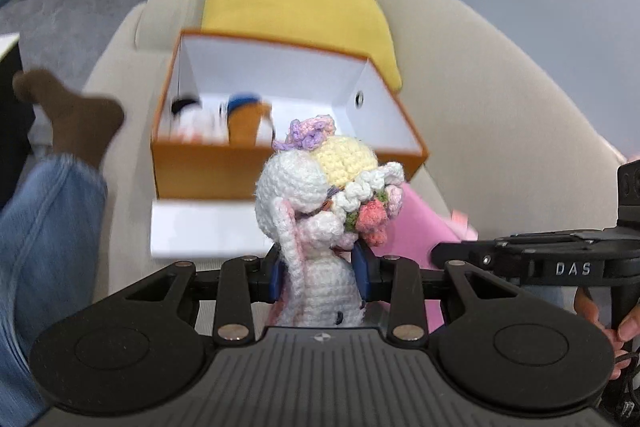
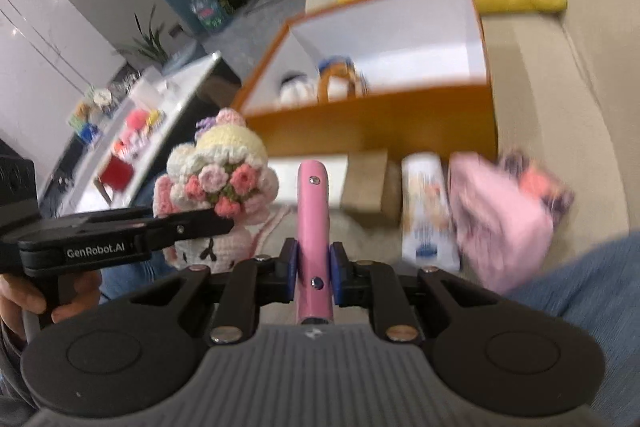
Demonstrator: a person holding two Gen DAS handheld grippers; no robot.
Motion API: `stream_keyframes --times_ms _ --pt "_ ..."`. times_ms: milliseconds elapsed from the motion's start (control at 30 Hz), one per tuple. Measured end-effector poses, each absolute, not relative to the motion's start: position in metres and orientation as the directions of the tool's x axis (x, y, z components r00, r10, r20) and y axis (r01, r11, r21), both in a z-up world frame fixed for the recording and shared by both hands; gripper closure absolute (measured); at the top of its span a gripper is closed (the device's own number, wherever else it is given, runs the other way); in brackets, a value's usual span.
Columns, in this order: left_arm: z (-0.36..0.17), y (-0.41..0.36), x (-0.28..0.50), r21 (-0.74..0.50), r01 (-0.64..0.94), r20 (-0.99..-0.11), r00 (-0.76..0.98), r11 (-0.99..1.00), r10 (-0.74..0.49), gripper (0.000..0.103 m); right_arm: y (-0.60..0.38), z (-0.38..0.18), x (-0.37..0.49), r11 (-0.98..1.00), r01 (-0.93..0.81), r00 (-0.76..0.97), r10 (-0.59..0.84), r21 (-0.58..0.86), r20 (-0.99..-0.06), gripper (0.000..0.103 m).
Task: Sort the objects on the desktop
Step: 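Carry the crocheted bunny and pink phone case over the box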
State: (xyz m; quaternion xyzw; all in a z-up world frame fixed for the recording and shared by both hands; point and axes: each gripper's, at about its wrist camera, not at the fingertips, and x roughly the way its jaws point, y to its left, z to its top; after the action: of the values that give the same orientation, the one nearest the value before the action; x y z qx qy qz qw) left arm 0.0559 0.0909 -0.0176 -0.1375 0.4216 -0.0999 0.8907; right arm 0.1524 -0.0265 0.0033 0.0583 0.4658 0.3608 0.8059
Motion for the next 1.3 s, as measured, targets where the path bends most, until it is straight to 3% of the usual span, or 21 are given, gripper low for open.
stream_keyframes --times_ms 267,433,600,800,1100,1300 --pt "0.029 0.091 0.128 -0.325 0.087 -0.680 0.670 0.942 -0.297 0.064 -0.019 0.058 0.208 0.745 -0.521 0.432 0.650 0.416 -0.625 0.086" --pt "0.018 0.089 0.190 -0.380 0.052 -0.690 0.649 0.923 -0.321 0.064 -0.009 0.067 0.252 0.776 -0.486 0.501 0.624 0.401 -0.600 0.086" --pt "-0.034 0.084 0.252 -0.415 -0.027 -0.759 0.561 0.909 -0.329 0.064 0.007 0.044 0.294 0.825 -0.440 0.516 0.556 0.355 -0.651 0.086" --pt "-0.084 0.071 0.274 -0.360 -0.073 -0.840 0.460 0.930 -0.289 0.064 0.017 0.002 0.325 0.855 -0.396 0.472 0.502 0.334 -0.725 0.086" --pt "-0.112 0.054 0.279 -0.228 -0.064 -0.898 0.400 0.972 -0.184 0.063 0.034 -0.042 0.333 0.885 -0.353 0.402 0.437 0.304 -0.805 0.086" --pt "-0.127 0.059 0.287 -0.248 -0.065 -0.915 0.343 0.967 -0.211 0.059 0.038 -0.041 0.332 0.900 -0.346 0.406 0.399 0.265 -0.822 0.086"
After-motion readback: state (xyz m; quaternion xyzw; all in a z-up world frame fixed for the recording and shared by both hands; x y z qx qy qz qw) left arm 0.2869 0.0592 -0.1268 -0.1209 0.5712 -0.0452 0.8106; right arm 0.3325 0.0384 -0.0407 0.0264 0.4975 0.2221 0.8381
